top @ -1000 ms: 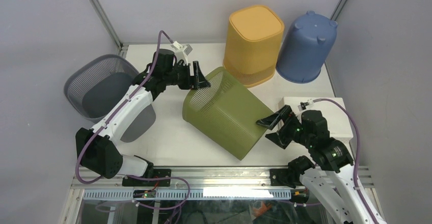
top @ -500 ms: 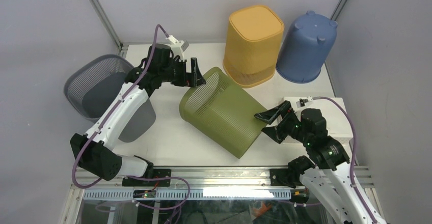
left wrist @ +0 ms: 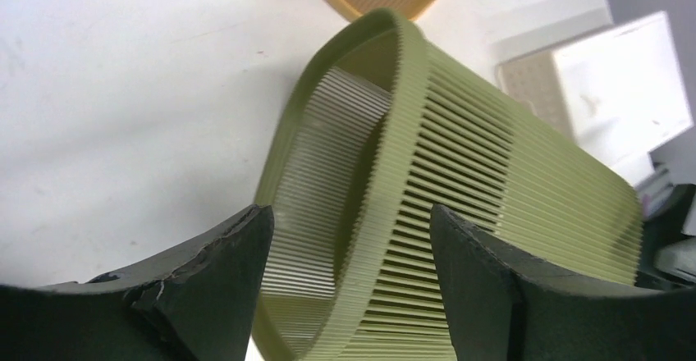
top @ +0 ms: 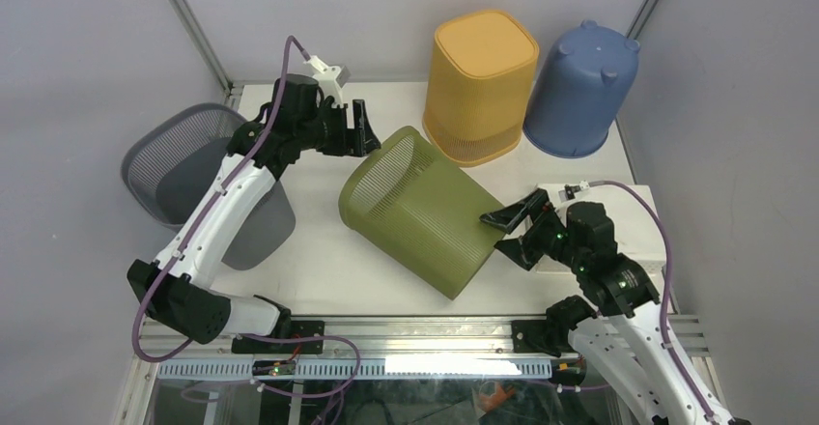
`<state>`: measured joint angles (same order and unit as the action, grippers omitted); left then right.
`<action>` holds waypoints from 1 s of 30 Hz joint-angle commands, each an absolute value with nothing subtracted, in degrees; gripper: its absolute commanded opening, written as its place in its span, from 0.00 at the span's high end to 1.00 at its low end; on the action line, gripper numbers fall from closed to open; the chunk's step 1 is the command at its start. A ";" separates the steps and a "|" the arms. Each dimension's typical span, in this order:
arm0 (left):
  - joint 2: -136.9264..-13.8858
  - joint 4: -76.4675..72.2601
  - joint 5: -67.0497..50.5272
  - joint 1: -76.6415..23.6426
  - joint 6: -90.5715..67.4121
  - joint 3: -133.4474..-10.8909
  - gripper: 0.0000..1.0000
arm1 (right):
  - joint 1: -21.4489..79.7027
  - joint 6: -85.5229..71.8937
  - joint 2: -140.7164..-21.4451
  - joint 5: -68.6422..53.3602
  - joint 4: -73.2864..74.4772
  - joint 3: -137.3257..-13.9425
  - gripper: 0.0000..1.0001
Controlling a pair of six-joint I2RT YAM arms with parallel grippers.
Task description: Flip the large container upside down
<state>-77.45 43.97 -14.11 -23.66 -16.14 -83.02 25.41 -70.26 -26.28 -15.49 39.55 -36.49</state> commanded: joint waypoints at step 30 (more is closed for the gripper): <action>-79.24 41.57 -6.47 -23.95 -14.28 -75.80 0.27 | 25.40 -55.85 -41.44 -26.12 16.22 -58.66 0.10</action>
<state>-77.95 40.82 -7.79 -23.92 -15.75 -75.96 25.41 -59.81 -38.09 -25.54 18.15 -55.00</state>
